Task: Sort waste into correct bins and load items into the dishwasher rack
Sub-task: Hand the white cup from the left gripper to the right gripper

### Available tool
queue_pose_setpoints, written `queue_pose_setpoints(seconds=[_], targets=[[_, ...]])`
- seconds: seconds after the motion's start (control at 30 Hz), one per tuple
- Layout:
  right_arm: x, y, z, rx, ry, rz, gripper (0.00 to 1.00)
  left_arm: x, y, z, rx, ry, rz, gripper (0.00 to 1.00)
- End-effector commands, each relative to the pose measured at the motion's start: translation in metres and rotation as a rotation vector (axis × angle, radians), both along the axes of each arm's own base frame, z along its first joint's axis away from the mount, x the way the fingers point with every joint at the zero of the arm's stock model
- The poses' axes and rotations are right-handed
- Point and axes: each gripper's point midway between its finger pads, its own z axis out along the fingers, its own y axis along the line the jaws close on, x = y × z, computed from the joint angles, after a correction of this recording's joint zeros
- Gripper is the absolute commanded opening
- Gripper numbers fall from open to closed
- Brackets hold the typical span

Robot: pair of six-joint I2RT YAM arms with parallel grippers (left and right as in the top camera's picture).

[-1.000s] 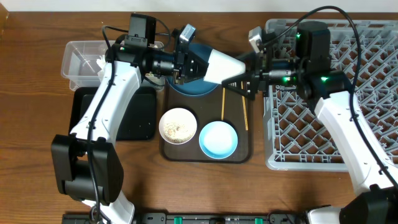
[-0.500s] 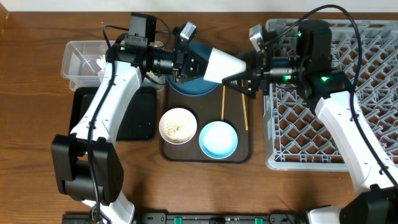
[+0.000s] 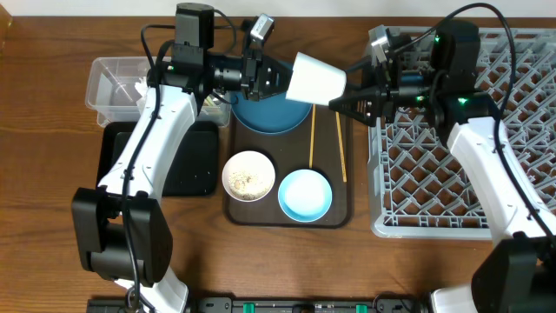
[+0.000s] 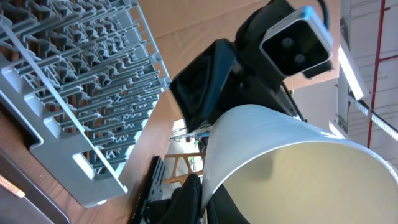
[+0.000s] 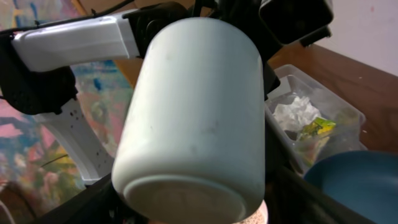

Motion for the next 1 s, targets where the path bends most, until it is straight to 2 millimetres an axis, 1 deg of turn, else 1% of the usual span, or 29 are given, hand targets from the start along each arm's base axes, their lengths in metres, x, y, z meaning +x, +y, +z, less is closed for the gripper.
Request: queue_pose_setpoints(seconds=[0.0, 0.2, 0.33, 0.5, 0.63, 0.77, 0.83, 0.87, 0.9, 0.97], targets=[[0.000, 0.000, 0.003, 0.025, 0.030, 0.043, 0.72, -0.003, 0.002, 0.011, -0.021, 0.025, -0.023, 0.06], [0.001, 0.001, 0.010, 0.035, 0.011, 0.052, 0.71, -0.004, 0.001, 0.011, -0.022, 0.025, -0.026, 0.06], [0.002, 0.002, 0.016, 0.039, -0.001, 0.053, 0.71, -0.004, 0.000, 0.011, -0.022, 0.025, -0.027, 0.06], [0.000, 0.006, 0.017, 0.041, -0.014, 0.064, 0.73, -0.004, 0.000, 0.011, -0.022, 0.025, -0.027, 0.06], [-0.004, 0.013, 0.017, 0.040, -0.015, 0.082, 0.82, -0.004, 0.000, 0.011, -0.022, 0.025, -0.027, 0.06], [-0.005, 0.020, 0.018, 0.038, -0.029, 0.088, 0.82, -0.006, -0.002, 0.011, -0.021, 0.025, -0.034, 0.06], [-0.006, 0.021, 0.018, 0.039, -0.035, 0.090, 0.79, -0.007, -0.004, 0.011, -0.021, 0.025, -0.040, 0.06], [-0.006, 0.021, 0.018, 0.039, -0.035, 0.090, 0.76, -0.008, -0.005, 0.011, -0.021, 0.025, -0.043, 0.06], [-0.006, 0.021, 0.018, 0.039, -0.035, 0.090, 0.73, -0.008, -0.006, 0.011, -0.021, 0.025, -0.044, 0.06], [-0.005, 0.020, 0.018, 0.039, -0.035, 0.088, 0.62, -0.009, -0.007, 0.011, -0.021, 0.024, -0.047, 0.06]])
